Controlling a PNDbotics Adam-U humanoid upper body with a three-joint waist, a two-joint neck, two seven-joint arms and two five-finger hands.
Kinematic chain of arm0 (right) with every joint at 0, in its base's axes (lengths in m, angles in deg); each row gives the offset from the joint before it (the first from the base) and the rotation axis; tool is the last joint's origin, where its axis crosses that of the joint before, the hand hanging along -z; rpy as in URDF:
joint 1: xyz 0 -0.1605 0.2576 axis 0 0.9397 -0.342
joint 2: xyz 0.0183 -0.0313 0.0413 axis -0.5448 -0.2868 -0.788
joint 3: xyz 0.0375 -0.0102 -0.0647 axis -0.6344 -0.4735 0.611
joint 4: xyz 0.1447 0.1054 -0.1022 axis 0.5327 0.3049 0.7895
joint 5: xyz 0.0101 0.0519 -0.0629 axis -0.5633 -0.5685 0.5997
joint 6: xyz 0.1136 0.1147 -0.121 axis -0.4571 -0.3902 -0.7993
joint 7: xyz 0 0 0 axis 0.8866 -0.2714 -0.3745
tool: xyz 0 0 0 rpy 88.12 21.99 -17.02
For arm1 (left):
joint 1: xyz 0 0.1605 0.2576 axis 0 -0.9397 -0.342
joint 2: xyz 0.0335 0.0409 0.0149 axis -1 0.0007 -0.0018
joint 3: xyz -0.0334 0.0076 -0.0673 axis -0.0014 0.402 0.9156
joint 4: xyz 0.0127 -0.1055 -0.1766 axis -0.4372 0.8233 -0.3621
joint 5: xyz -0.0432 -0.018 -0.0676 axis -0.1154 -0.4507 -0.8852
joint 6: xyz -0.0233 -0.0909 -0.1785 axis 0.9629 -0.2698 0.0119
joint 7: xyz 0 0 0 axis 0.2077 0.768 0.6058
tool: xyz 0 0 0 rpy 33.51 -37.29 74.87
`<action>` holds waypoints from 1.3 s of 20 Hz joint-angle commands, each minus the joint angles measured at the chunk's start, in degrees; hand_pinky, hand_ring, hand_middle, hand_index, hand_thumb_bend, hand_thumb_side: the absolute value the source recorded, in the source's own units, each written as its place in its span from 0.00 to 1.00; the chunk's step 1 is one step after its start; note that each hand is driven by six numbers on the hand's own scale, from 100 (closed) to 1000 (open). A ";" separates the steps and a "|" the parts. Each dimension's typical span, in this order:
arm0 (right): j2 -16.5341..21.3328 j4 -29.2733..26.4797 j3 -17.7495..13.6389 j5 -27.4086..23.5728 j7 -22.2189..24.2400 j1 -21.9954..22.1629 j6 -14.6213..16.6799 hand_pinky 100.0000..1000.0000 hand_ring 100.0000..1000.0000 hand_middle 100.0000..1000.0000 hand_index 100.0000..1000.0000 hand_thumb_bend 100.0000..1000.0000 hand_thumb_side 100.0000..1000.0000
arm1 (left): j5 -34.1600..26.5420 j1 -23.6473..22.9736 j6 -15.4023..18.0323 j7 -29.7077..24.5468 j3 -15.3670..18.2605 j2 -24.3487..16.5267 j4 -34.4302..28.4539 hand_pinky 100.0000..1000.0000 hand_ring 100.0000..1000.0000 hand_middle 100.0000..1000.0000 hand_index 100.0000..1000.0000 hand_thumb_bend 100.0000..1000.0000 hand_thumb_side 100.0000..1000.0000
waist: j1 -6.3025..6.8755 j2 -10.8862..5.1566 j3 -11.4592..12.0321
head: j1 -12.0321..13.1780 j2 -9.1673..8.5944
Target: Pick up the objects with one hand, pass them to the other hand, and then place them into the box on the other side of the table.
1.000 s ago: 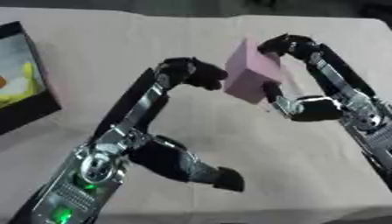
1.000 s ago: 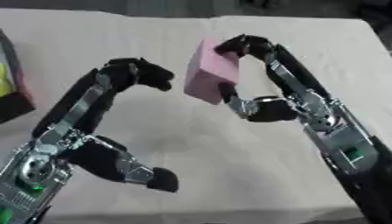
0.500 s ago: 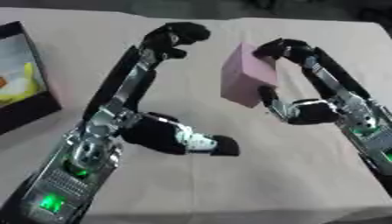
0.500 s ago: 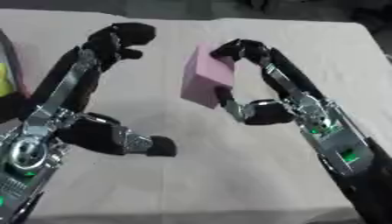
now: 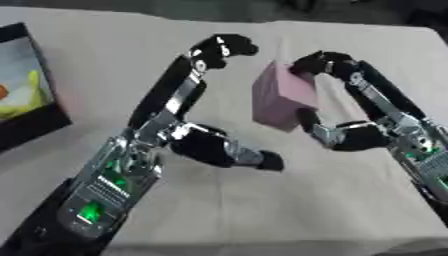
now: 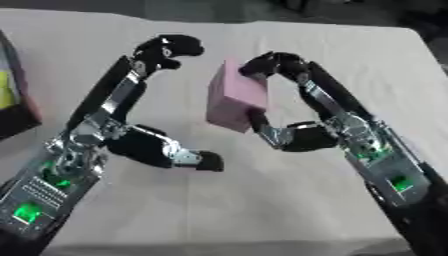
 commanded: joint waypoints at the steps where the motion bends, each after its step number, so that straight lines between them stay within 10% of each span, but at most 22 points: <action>1: 0.47 -1.21 0.08 -0.59 0.52 -0.59 0.86 0.78 0.61 0.25 0.70 0.00 0.30 | 0.40 1.29 0.44 -0.70 -0.53 1.12 1.08 0.84 0.85 0.77 0.79 1.00 0.20 | 0.00 -1.10 -0.25 | 0.30 -0.09; 26: -0.79 -1.21 0.92 0.52 1.99 -0.52 -0.33 0.77 0.62 0.25 0.69 0.00 0.28 | -8.93 1.10 -6.20 3.98 -0.27 3.22 4.42 0.84 0.84 0.77 0.79 1.00 0.22 | 0.27 -1.02 -1.43 | 0.33 -0.08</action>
